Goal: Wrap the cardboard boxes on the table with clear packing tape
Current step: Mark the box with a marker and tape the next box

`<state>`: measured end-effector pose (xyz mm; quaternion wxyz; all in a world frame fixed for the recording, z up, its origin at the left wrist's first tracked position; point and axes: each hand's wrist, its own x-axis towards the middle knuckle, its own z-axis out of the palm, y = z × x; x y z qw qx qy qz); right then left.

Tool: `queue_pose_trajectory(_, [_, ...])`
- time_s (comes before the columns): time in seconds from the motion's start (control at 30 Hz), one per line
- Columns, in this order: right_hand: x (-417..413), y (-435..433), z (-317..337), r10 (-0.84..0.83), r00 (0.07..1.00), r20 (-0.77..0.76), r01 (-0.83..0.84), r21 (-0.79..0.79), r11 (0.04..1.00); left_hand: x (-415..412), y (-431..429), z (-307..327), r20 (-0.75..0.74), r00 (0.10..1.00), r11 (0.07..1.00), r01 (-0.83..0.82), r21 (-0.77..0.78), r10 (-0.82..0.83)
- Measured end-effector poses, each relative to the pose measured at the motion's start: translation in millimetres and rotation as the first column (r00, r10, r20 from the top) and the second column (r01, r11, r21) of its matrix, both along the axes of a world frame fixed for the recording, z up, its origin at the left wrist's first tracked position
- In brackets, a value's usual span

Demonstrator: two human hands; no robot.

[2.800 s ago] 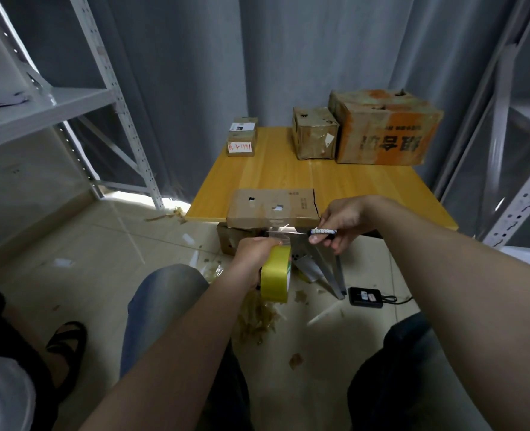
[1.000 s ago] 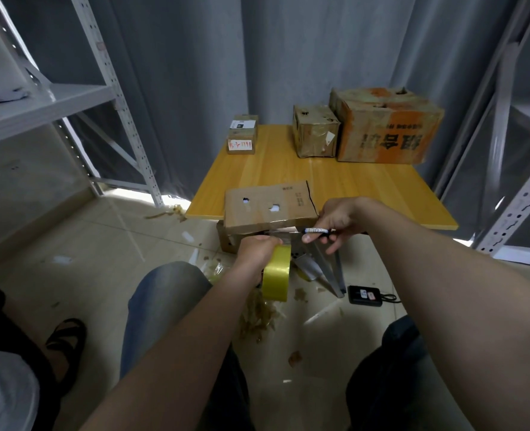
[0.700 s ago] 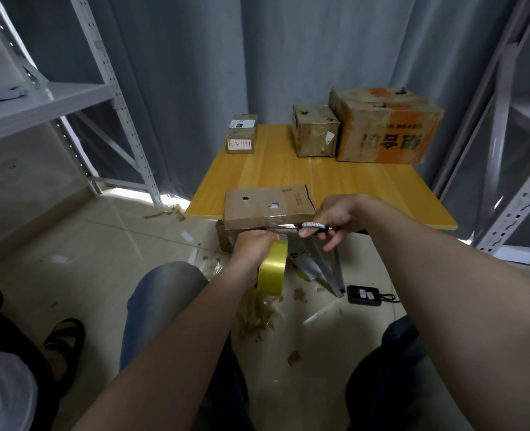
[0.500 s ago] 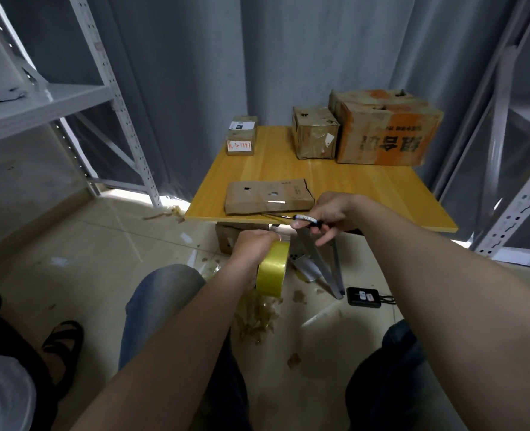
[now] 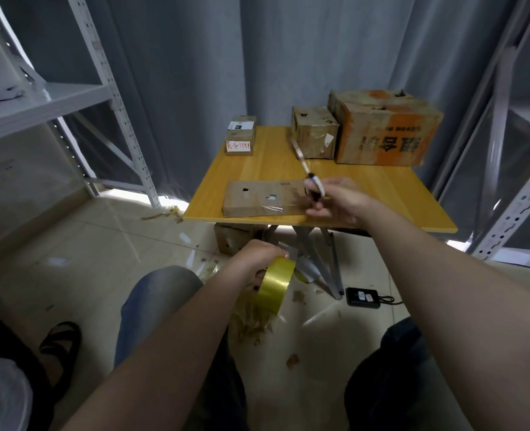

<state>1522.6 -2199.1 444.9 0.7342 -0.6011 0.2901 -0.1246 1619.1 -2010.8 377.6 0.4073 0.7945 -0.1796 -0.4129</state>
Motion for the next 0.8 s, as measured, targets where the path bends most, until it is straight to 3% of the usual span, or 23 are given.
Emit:
queue_pose_trajectory(0.07, [-4,-12,-5,-0.313,0.949,-0.023,0.307,-0.145,0.941,0,-7,4,0.025,0.998,0.998,0.056,0.021,-0.056])
queue_pose_trajectory(0.13, [-11,-33,-11,-0.521,0.841,-0.148,0.419,-0.432,0.799,0,-17,7,0.044,0.993,0.993,0.110,0.030,-0.111])
queue_pose_trajectory(0.2, [-20,-52,-16,-0.611,0.729,-0.310,0.172,-0.780,0.601,1,-26,9,0.043,0.987,0.988,0.154,0.031,-0.155])
queue_pose_trajectory(0.23, [-22,-55,-17,-0.637,0.678,-0.368,0.011,-0.861,0.509,2,-31,9,0.047,0.983,0.984,0.173,0.035,-0.175])
queue_pose_trajectory(0.3, [-21,-55,-13,-0.642,0.614,-0.459,-0.218,-0.880,0.421,4,-39,7,0.057,0.975,0.976,0.213,0.049,-0.216])
queue_pose_trajectory(0.37, [-11,-52,-5,-0.605,0.567,-0.559,-0.389,-0.829,0.402,6,-46,6,0.062,0.966,0.967,0.248,0.058,-0.251])
queue_pose_trajectory(0.47, [10,-44,6,-0.579,0.514,-0.633,-0.523,-0.766,0.374,10,-51,2,0.061,0.949,0.950,0.303,0.081,-0.308])
queue_pose_trajectory(0.53, [29,-36,10,-0.562,0.617,-0.551,-0.473,-0.830,0.295,13,-53,-2,0.049,0.942,0.941,0.329,0.084,-0.333])
queue_pose_trajectory(0.63, [67,-11,6,-0.329,0.891,-0.313,-0.254,-0.944,0.210,14,-53,-9,0.009,0.929,0.927,0.367,0.079,-0.369])
queue_pose_trajectory(0.7, [95,8,-2,-0.189,0.954,-0.233,-0.197,-0.961,0.192,15,-55,-17,-0.005,0.923,0.920,0.385,0.074,-0.385])
queue_pose_trajectory(0.8, [128,16,-26,-0.115,0.963,-0.245,-0.230,-0.965,0.127,17,-60,-30,0.002,0.932,0.927,0.359,0.108,-0.361])
